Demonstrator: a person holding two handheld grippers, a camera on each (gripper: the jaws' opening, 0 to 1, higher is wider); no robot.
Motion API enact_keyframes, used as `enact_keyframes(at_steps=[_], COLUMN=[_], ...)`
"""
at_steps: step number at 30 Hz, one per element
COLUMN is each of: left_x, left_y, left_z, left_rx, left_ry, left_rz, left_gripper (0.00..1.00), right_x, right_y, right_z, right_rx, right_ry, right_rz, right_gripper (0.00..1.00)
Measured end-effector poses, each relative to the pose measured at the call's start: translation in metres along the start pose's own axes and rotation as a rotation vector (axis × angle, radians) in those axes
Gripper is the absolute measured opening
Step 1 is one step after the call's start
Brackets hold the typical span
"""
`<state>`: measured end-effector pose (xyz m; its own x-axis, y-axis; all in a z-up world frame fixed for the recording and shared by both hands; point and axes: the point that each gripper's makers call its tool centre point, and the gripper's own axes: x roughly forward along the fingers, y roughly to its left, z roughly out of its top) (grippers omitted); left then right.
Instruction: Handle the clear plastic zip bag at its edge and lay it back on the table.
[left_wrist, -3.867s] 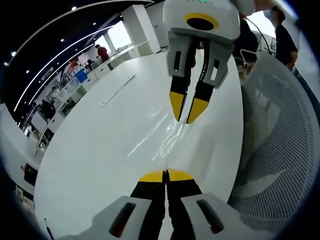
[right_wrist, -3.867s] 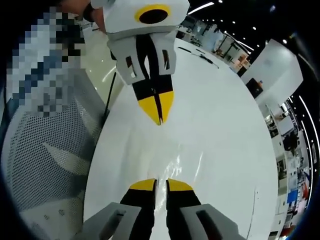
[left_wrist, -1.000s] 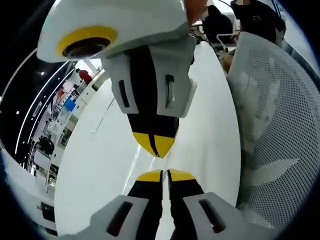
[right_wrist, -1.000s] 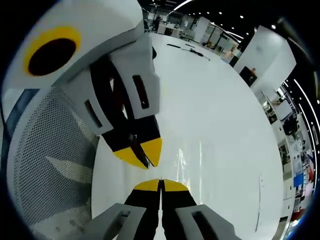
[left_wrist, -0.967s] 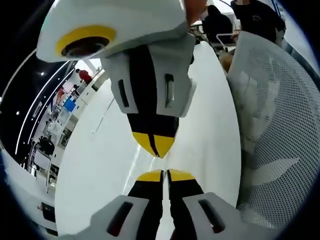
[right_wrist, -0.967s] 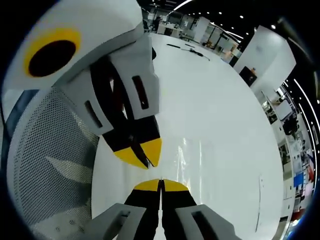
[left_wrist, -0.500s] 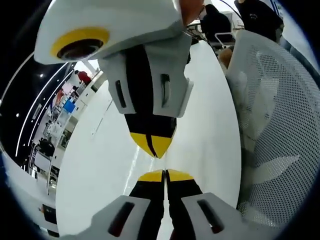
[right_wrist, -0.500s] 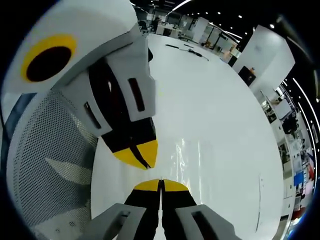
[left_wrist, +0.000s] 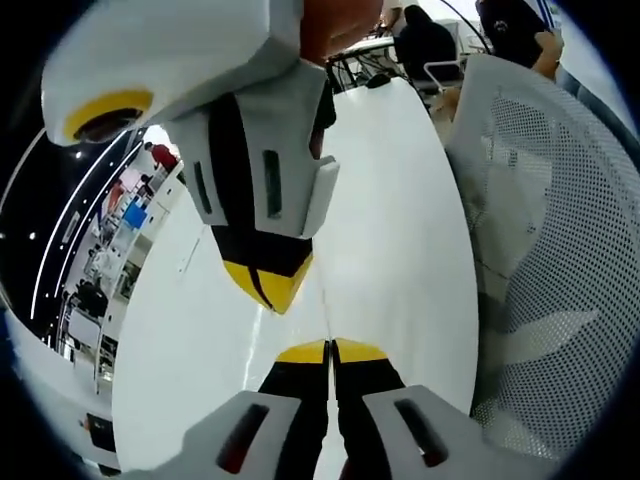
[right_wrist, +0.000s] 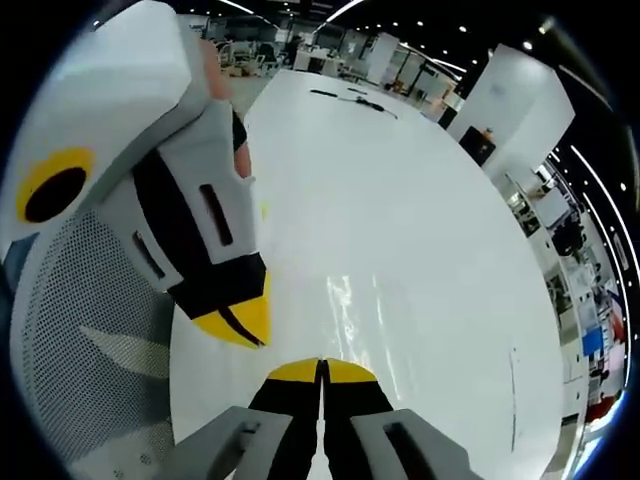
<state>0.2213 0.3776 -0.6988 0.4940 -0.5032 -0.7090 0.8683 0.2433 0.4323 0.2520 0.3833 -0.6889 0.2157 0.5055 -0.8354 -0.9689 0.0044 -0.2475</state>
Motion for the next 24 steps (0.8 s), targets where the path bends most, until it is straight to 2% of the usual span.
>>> enact_keyframes(at_steps=[9,24], left_x=[0.001,0.006], left_y=[-0.008,-0.017], left_z=[-0.003,-0.002], left_rx=[-0.008,-0.032], left_ry=[0.007,-0.001], left_rz=[-0.014,-0.025], left_gripper=[0.00,0.00], right_x=[0.000,-0.013], right_y=[-0.015,-0.042], right_z=[0.002,0.008], right_rx=[0.051,0.088], right_ry=[-0.014,-0.026], right_rz=[-0.046,-0.112], right_gripper=[0.00,0.00])
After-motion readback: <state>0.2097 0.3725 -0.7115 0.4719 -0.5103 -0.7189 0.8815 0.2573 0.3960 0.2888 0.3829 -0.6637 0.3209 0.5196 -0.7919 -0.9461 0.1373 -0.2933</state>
